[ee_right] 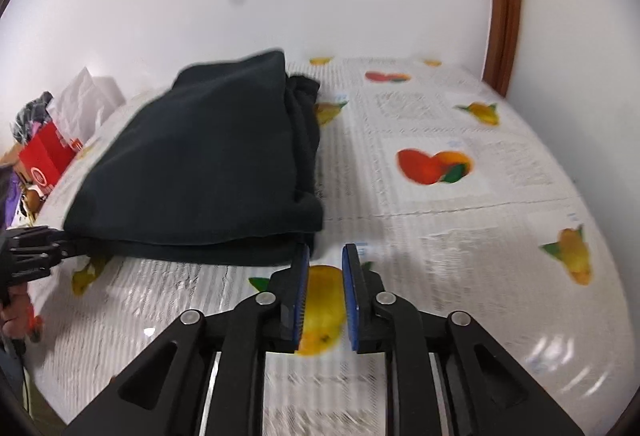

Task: Fold small clothes

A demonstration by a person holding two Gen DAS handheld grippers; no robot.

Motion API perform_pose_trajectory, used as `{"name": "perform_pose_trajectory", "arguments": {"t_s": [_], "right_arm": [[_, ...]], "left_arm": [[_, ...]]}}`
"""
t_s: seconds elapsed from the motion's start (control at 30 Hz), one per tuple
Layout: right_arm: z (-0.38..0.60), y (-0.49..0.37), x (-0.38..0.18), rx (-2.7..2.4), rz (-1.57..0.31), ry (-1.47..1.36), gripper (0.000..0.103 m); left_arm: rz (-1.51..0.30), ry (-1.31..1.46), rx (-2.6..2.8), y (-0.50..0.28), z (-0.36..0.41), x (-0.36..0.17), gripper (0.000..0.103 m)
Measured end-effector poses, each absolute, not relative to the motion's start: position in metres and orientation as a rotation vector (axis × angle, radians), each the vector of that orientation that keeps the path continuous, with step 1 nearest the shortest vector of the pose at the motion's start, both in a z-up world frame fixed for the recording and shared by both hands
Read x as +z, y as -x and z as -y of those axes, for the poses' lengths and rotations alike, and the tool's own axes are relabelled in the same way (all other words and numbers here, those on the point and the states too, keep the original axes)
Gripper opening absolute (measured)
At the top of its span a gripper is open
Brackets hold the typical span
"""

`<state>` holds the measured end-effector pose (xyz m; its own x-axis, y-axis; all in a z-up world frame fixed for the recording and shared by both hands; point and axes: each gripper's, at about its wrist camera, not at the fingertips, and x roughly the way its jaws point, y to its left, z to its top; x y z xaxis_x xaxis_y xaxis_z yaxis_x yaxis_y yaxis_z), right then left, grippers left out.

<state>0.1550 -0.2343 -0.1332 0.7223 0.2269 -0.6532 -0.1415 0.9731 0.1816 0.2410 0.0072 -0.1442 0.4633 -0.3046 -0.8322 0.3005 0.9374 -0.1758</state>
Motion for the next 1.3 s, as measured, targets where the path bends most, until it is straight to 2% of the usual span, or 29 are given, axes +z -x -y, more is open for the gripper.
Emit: {"name": "perform_pose_trajectory", "arguments": {"t_s": [0.13,0.33,0.4,0.43,0.47,0.53,0.67,0.9,0.97,1.17,1.3], "right_arm": [[0.233,-0.166,-0.113,0.238,-0.690,-0.146,0.036],[0.210,-0.217,-0.119,0.279,-0.711,-0.174,0.037],[0.207,-0.231,-0.127,0.268,-0.734,-0.197,0.034],[0.207,-0.237,-0.131,0.260,-0.744,-0.211,0.026],[0.207,-0.242,-0.134,0.268,-0.749,-0.226,0.012],[0.208,-0.243,-0.135,0.279,-0.734,-0.241,0.004],[0.222,-0.226,-0.130,0.291,-0.617,-0.297,0.003],[0.219,-0.228,-0.136,0.270,-0.665,-0.290,0.004],[0.218,-0.234,-0.133,0.276,-0.678,-0.300,0.008],[0.210,-0.263,-0.132,0.295,-0.713,-0.307,0.010],[0.200,-0.271,-0.136,0.293,-0.712,-0.260,0.004]], "left_arm": [[-1.014,0.039,-0.406,-0.234,-0.009,-0.139,0.047],[-0.964,0.074,-0.429,-0.223,-0.018,-0.118,0.050],[-0.929,0.090,-0.419,-0.224,-0.024,-0.108,0.055],[-0.918,0.099,-0.412,-0.227,-0.026,-0.105,0.056],[-0.911,0.114,-0.401,-0.234,-0.028,-0.102,0.057],[-0.912,0.129,-0.380,-0.244,-0.030,-0.102,0.057],[-0.944,0.125,-0.304,-0.268,-0.029,-0.112,0.057],[-0.960,0.133,-0.307,-0.278,-0.029,-0.119,0.057],[-0.959,0.127,-0.305,-0.282,-0.028,-0.118,0.057],[-0.964,0.120,-0.306,-0.285,-0.024,-0.116,0.057],[-0.969,0.111,-0.302,-0.290,-0.023,-0.116,0.059]]}}
